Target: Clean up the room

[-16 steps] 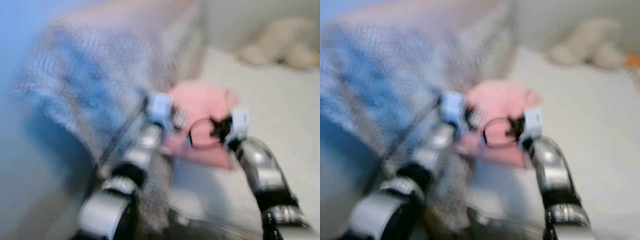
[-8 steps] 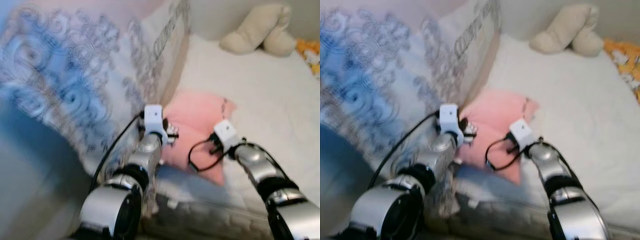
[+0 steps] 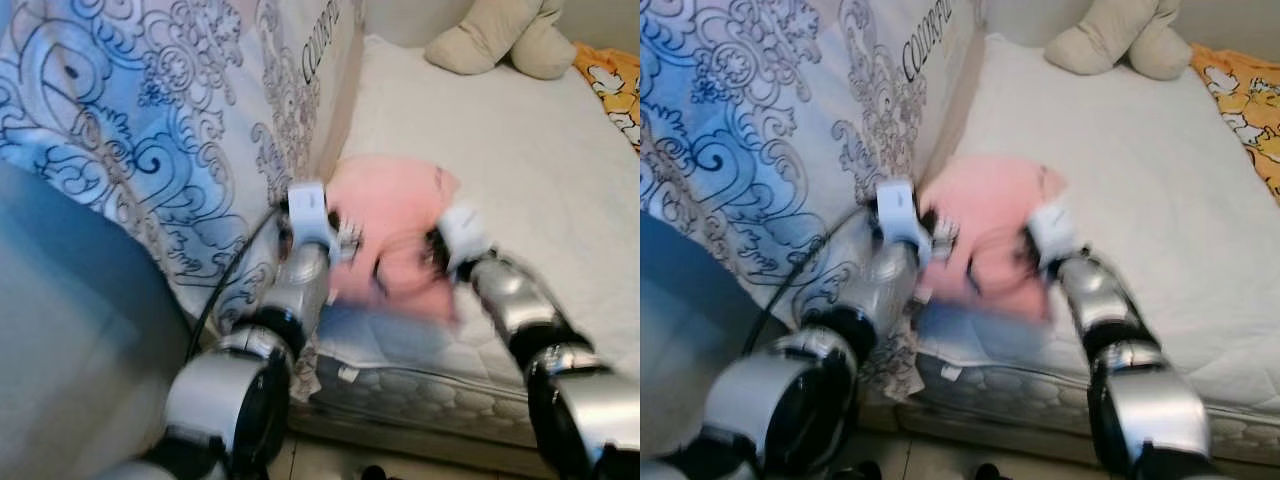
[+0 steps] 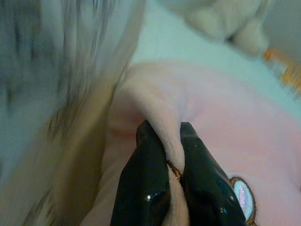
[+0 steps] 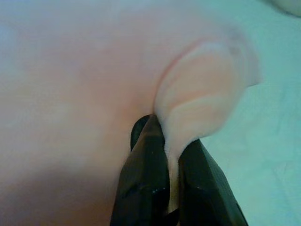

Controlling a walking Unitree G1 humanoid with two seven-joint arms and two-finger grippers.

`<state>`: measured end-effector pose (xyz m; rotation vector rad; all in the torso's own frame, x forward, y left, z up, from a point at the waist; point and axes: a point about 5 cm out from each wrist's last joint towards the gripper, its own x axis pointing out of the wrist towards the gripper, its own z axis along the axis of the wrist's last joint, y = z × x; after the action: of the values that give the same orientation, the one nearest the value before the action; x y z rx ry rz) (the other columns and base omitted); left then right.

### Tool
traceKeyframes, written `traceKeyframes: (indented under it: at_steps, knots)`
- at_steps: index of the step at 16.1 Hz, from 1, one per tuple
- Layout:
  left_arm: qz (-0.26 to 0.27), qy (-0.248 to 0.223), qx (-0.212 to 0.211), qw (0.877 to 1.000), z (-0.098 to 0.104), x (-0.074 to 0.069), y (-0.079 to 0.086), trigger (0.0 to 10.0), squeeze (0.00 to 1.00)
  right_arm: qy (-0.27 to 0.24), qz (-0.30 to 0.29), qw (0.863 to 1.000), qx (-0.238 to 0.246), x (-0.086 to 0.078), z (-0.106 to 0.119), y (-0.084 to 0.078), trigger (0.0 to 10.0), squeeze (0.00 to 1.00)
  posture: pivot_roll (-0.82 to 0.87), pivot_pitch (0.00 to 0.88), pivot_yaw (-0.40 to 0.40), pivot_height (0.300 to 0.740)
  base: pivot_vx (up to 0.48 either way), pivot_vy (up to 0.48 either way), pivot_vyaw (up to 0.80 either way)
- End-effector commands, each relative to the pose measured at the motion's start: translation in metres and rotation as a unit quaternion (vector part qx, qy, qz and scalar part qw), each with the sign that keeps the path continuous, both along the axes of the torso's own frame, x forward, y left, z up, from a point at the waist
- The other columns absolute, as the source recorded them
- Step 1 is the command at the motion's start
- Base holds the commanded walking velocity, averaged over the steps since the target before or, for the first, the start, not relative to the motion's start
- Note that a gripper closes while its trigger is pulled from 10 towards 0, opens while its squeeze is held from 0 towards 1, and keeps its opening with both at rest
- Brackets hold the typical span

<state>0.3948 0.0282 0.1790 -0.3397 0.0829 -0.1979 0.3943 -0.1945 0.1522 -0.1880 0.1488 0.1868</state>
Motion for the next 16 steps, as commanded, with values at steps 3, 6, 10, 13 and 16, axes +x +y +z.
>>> traceKeyframes:
  at_steps: [3, 6, 10, 13, 16]
  knots:
    - [-0.001, -0.018, -0.085, 0.996, 0.029, -0.001, -0.024, 10.0, 0.00, -0.032, -0.042, 0.998, 0.038, 0.008, 0.027, -0.015, 10.0, 0.00, -0.03, 0.227, -0.038, 0.740, 0.000, 0.000, 0.00]
    - [0.062, 0.068, -0.074, 0.993, -0.020, -0.010, -0.009, 10.0, 0.00, 0.029, -0.019, 0.996, -0.079, 0.002, -0.004, 0.000, 10.0, 0.00, -0.03, 0.265, -0.076, 0.740, 0.000, 0.000, 0.00]
    - [0.025, 0.127, -0.078, 0.989, -0.047, -0.032, -0.040, 10.0, 0.00, 0.089, 0.003, 0.988, -0.129, -0.011, -0.038, 0.006, 10.0, 0.00, -0.05, 0.282, -0.094, 0.740, 0.000, 0.000, 0.00]
    - [0.009, 0.123, -0.095, 0.988, -0.040, -0.032, -0.049, 10.0, 0.00, 0.086, 0.001, 0.988, -0.126, -0.011, -0.036, 0.003, 10.0, 0.00, -0.05, 0.282, -0.094, 0.740, 0.000, 0.000, 0.00]
    - [-0.017, 0.085, -0.069, 0.994, -0.023, -0.029, -0.057, 10.0, 1.00, 0.073, -0.021, 0.993, -0.088, -0.007, -0.025, -0.007, 10.0, 1.00, -0.05, 0.266, -0.085, 0.740, 0.000, 0.000, 0.00]
